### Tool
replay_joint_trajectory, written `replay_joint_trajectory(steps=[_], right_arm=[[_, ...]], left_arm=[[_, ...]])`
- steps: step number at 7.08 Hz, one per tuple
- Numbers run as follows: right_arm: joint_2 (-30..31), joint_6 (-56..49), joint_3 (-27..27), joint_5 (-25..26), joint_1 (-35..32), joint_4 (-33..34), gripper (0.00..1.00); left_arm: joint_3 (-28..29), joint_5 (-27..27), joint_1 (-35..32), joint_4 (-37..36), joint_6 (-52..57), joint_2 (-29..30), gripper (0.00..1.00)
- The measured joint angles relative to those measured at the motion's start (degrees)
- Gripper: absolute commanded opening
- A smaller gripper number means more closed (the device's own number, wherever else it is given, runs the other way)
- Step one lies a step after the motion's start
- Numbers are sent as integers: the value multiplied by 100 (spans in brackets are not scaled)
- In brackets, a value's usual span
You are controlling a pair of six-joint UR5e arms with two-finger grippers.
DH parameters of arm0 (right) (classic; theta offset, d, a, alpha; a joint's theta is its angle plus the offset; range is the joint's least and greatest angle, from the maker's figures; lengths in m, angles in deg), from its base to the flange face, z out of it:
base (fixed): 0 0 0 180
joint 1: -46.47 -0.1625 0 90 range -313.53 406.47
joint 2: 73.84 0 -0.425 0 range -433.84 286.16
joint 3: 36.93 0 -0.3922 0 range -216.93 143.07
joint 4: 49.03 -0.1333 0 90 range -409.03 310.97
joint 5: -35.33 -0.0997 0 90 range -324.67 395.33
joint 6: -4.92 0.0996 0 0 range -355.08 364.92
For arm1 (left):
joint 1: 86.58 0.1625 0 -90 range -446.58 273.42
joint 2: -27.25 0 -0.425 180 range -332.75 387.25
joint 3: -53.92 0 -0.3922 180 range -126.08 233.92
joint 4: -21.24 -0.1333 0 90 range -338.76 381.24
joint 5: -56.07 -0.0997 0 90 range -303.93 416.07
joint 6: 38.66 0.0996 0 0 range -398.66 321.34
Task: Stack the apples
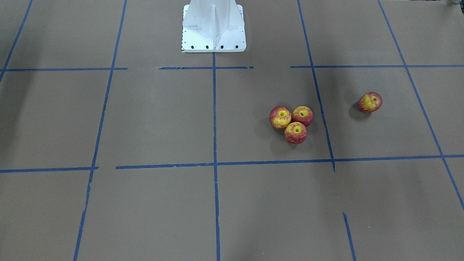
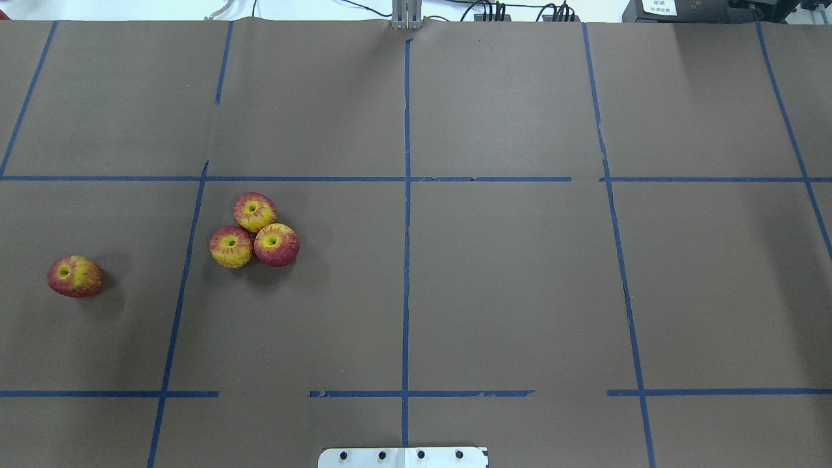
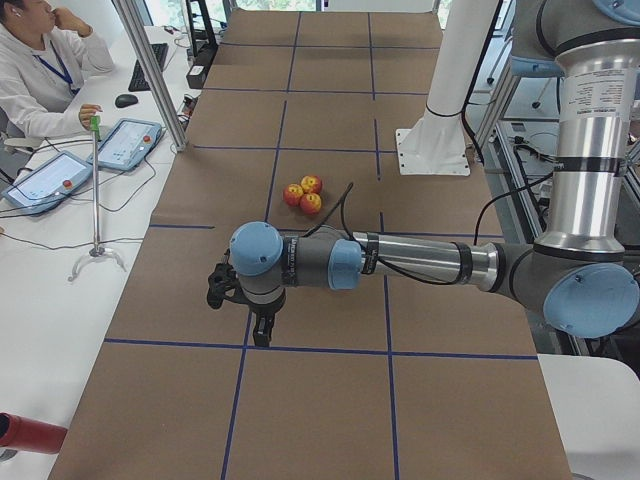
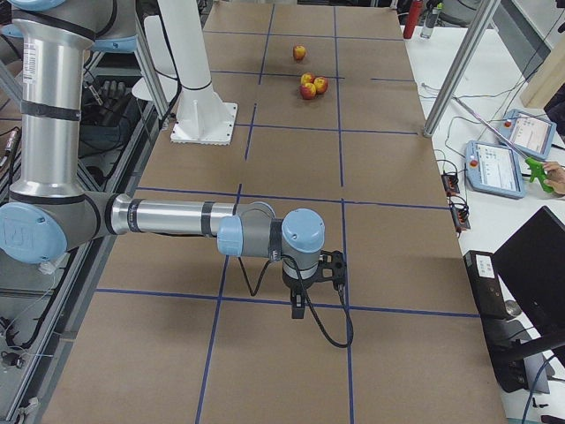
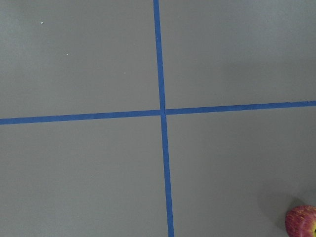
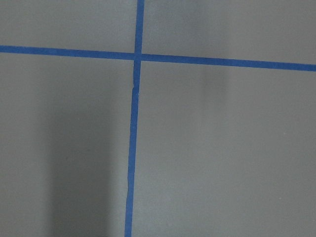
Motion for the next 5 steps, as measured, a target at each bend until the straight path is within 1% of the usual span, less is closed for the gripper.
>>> replay_joint_trajectory(steps=[2,4,5], right_arm=[[0,0,0,0,0,0,100],[0,0,0,0,0,0,100],[0,0,0,0,0,0,100]], left_arm=[[-37,-91,11,-1,17,-12,100],[-81,-72,14,39,-62,-98,100],[-105,-7,140,300,-212,-162,100]])
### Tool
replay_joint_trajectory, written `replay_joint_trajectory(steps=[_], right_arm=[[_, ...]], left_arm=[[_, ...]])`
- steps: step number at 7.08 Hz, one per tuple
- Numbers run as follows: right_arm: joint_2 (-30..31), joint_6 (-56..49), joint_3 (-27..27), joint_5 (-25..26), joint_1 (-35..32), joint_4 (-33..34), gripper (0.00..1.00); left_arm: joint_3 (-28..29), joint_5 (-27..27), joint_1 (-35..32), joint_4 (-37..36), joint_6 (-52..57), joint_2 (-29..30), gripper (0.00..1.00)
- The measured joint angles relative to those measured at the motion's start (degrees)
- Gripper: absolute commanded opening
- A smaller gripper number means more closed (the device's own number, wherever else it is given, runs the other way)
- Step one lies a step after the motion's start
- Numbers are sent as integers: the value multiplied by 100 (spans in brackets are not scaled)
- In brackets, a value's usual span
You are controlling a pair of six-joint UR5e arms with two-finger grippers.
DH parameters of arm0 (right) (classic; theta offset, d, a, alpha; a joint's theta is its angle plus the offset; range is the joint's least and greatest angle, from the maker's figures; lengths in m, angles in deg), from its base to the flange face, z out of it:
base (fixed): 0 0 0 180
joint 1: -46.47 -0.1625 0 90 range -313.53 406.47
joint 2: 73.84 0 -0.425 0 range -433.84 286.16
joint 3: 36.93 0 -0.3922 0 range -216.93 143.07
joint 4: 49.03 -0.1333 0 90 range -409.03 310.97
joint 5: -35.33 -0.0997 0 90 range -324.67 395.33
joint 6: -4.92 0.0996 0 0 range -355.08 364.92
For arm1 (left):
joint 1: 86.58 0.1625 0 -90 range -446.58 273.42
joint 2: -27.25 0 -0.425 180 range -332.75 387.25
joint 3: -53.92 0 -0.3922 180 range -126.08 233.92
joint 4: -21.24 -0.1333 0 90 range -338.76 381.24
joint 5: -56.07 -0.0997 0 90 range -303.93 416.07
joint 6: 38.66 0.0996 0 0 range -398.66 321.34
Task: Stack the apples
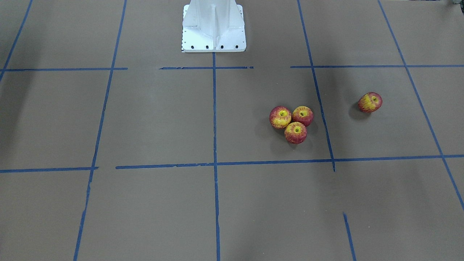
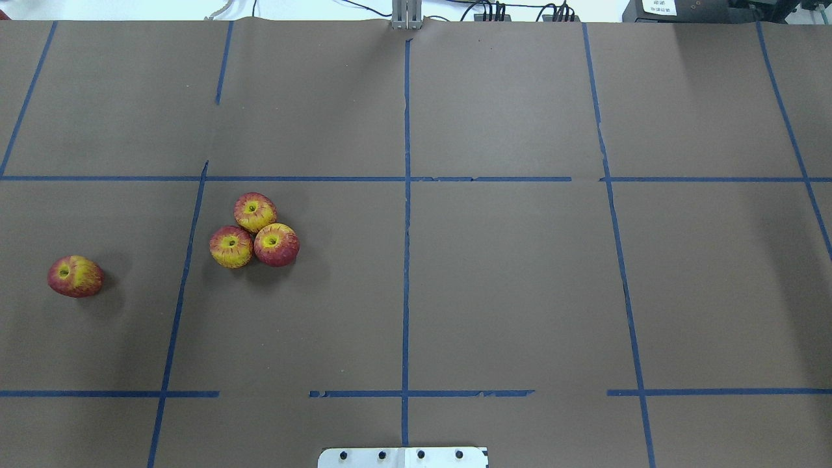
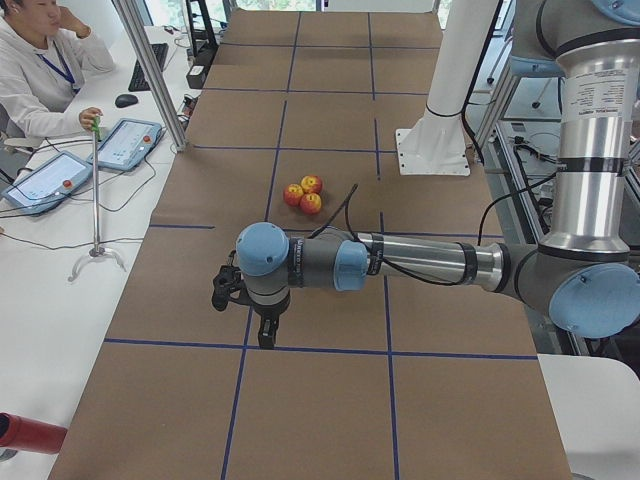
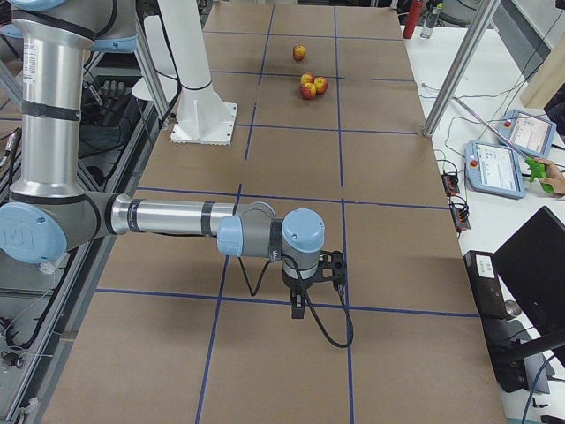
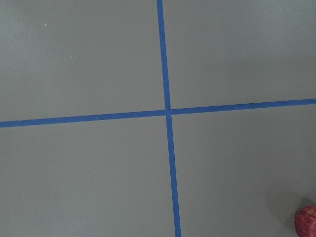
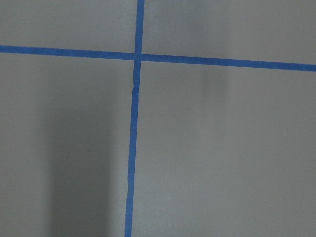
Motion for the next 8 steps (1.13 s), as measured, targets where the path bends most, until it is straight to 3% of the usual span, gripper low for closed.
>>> replay_joint_trajectory(steps=[1,3,5,8], right_arm=[[0,0,0,0,0,0,100],[0,0,0,0,0,0,100],[0,0,0,0,0,0,100],[0,0,0,0,0,0,100]], left_arm=[[-21,47,478,626,-435,-8,100],[-158,-91,2060,2204,-2629,-76,100],[-217,-679,3231,3681,-4512,-377,100],[-238,-1066,3703,4088,-5025,-833,100]])
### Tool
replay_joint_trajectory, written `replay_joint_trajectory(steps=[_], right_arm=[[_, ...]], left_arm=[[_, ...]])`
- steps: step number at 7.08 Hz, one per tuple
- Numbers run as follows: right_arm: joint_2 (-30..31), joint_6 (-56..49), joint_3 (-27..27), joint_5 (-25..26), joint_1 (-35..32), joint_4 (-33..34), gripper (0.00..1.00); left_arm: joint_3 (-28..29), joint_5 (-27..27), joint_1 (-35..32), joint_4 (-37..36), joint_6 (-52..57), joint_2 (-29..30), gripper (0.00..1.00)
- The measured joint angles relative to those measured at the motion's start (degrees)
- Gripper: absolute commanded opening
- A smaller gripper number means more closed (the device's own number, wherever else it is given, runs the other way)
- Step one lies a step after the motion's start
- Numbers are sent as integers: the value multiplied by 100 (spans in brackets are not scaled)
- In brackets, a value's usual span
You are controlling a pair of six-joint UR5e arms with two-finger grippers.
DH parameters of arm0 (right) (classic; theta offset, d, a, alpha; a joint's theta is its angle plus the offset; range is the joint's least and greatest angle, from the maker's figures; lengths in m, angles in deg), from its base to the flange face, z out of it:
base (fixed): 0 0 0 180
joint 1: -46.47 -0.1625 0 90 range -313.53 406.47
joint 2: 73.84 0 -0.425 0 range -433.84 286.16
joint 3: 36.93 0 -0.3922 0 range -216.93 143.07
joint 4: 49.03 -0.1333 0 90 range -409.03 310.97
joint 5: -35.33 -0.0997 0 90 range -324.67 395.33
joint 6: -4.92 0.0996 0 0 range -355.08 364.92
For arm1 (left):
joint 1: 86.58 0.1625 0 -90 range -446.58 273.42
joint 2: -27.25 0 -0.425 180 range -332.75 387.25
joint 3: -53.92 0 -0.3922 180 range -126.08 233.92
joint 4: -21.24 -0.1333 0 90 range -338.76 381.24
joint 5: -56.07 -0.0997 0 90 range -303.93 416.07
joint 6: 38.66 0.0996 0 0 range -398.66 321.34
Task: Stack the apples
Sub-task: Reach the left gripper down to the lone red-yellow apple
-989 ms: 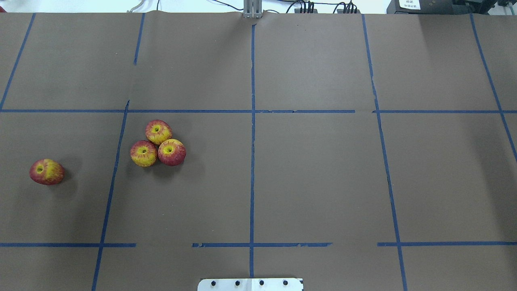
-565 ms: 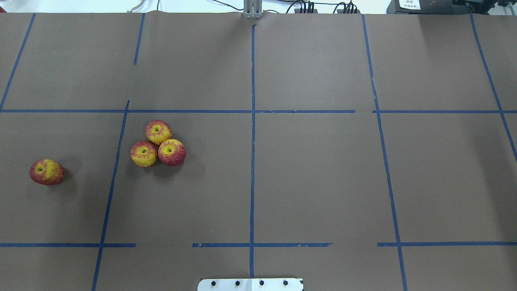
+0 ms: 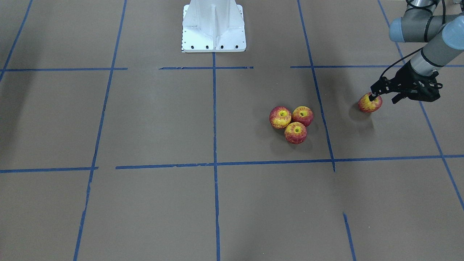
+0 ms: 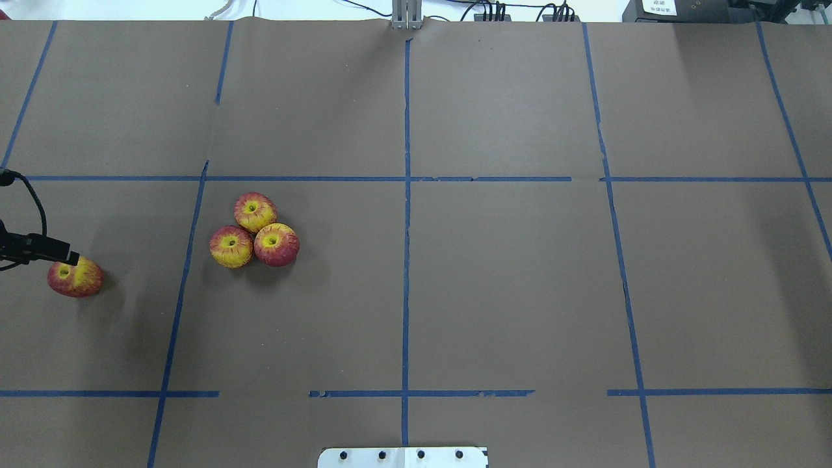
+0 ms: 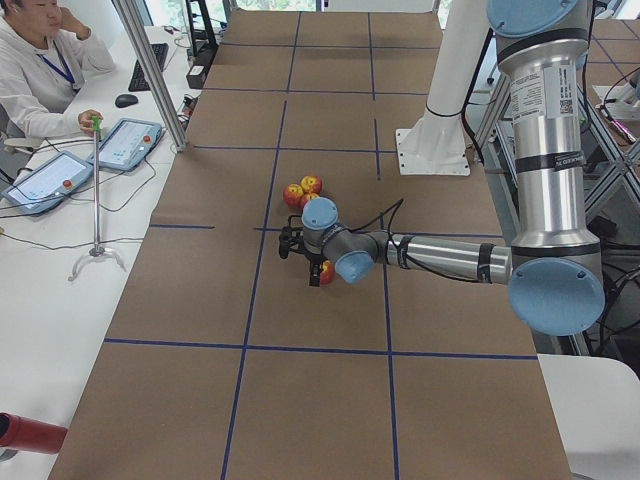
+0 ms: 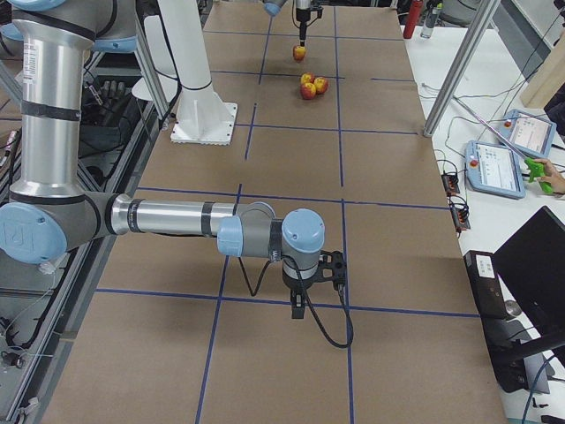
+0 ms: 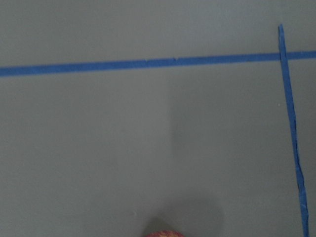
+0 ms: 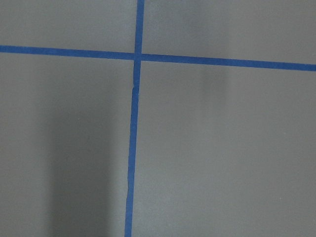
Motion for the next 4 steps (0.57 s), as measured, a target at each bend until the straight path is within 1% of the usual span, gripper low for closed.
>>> replay_joint_trajectory(steps=[4], right_arm=[[0,0,0,0,0,0,100]], left_arm=[[7,12,105,34,-75,-9,100]])
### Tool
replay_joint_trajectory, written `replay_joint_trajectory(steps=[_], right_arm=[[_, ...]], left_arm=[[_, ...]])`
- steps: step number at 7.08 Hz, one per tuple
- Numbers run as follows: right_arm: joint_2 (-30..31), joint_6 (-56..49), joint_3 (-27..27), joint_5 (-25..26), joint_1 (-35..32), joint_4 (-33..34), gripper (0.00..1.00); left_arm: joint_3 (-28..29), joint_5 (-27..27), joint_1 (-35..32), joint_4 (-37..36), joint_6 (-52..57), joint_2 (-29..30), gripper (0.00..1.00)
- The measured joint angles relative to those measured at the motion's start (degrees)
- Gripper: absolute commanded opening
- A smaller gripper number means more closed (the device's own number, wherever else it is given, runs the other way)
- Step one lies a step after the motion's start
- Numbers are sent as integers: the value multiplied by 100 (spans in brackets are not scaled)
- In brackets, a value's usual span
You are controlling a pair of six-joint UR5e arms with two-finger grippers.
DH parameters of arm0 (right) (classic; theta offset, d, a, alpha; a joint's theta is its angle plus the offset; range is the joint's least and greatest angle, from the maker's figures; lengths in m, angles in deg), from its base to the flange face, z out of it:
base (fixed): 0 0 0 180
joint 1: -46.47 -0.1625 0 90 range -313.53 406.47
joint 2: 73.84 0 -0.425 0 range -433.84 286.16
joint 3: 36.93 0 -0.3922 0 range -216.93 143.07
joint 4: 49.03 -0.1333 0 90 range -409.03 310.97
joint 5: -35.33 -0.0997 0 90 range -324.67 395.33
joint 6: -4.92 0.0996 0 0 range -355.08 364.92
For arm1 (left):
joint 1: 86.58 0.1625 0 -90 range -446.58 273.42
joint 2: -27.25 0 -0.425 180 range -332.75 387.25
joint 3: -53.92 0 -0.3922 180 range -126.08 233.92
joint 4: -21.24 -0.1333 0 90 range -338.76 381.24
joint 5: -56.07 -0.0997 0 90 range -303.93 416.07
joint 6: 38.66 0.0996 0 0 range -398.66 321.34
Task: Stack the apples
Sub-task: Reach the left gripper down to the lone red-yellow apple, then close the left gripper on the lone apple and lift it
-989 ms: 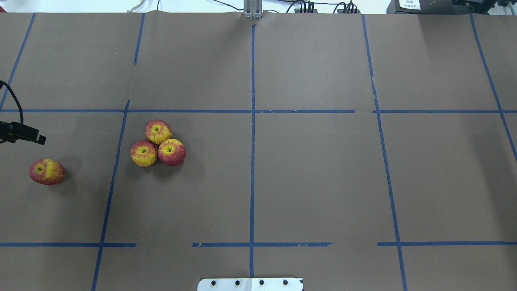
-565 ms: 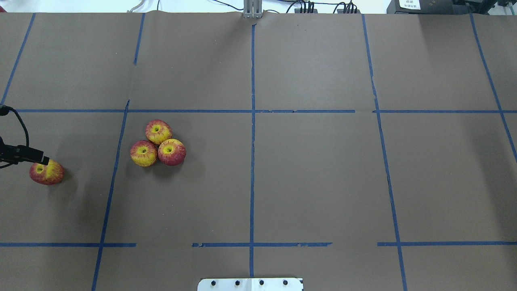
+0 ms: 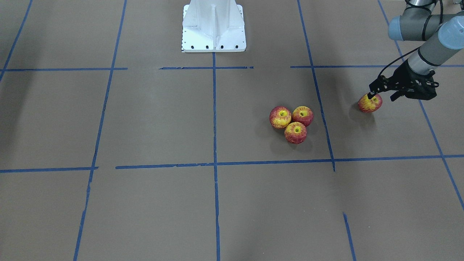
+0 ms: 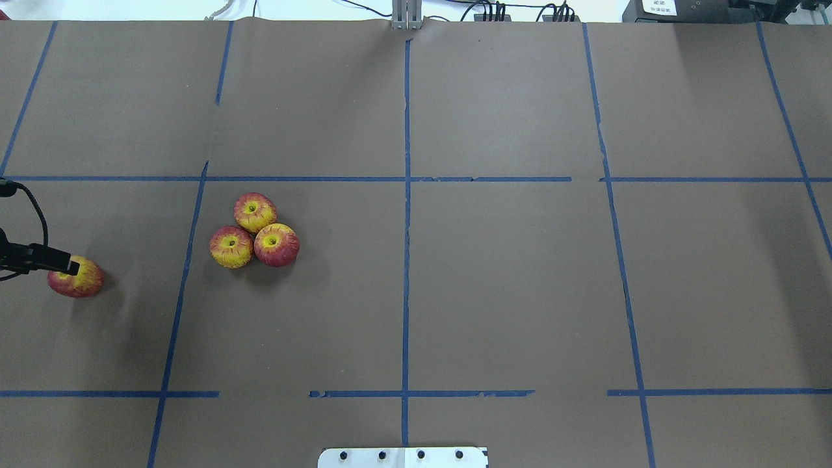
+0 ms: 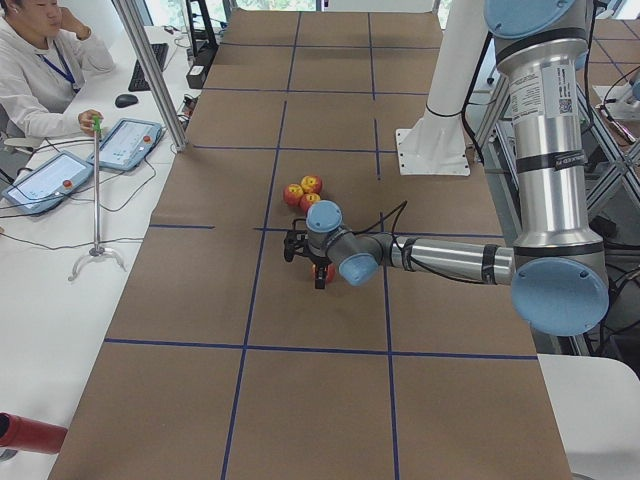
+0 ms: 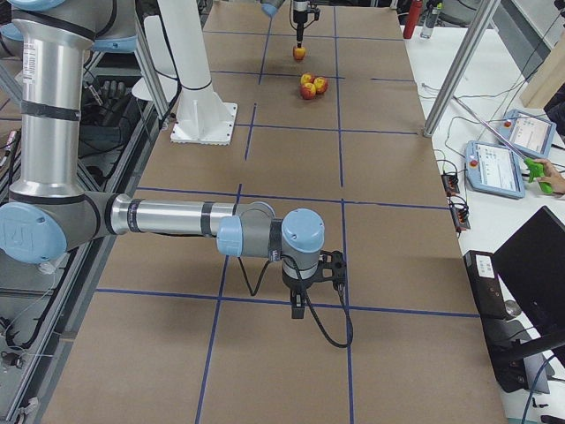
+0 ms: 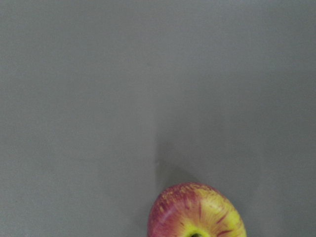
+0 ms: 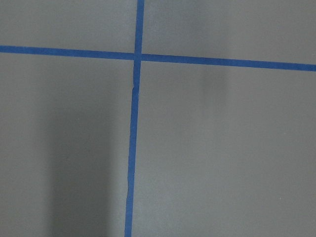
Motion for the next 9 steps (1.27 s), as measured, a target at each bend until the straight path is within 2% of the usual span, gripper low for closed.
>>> replay_joint_trajectory(steps=[5,7,8,9], right_arm=[[0,0,0,0,0,0,100],[0,0,0,0,0,0,100],[0,0,0,0,0,0,100],[0,0,0,0,0,0,100]], left_arm=[[306,-17,230,-1,-63,290,98],[485,-33,326,-5,-62,390,18],[529,-38,357,-10,-86,403,0],[513,-34,370,-16,-167,402,0]])
